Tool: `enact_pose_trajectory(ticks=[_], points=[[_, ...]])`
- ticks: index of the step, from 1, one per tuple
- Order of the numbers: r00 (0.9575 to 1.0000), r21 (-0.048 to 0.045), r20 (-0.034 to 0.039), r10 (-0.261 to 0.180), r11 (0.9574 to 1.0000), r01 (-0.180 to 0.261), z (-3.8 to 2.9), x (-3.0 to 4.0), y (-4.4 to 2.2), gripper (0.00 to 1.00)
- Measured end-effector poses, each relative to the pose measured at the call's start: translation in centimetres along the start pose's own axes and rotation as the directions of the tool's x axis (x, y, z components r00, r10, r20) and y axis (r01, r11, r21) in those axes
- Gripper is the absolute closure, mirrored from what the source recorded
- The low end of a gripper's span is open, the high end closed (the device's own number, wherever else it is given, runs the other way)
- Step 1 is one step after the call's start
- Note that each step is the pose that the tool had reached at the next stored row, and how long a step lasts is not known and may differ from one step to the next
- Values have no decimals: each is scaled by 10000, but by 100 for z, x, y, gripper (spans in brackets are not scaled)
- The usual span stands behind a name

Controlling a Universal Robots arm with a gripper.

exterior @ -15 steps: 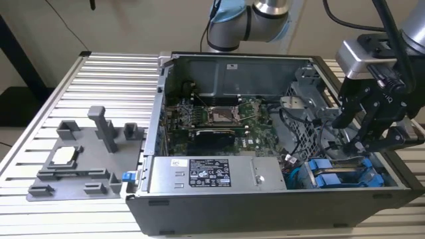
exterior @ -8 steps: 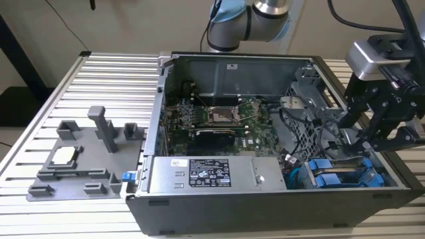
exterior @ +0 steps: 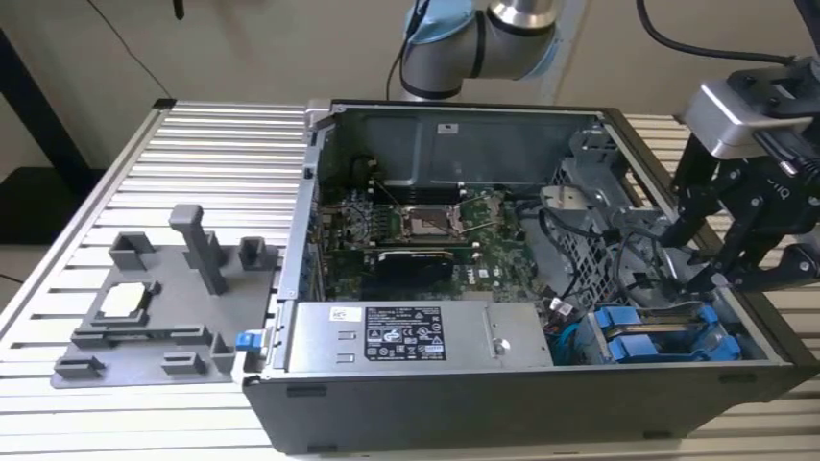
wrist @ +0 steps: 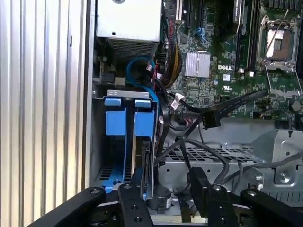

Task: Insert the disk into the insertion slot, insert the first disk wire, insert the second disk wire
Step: 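Insert the first disk wire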

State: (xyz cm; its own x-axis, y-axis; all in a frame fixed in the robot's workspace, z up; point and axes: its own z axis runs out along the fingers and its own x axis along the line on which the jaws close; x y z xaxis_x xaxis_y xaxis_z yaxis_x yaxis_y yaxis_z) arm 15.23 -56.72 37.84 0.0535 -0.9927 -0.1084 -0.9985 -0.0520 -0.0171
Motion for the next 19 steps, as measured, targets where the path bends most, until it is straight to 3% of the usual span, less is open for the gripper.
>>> enact_pose_trajectory(ticks=[13, 19], points=[[9992, -83, 11, -398, 9992, 398, 3, 6, -184, 47], [9992, -192, 2, -401, 9990, 400, 17, -16, -289, 47]])
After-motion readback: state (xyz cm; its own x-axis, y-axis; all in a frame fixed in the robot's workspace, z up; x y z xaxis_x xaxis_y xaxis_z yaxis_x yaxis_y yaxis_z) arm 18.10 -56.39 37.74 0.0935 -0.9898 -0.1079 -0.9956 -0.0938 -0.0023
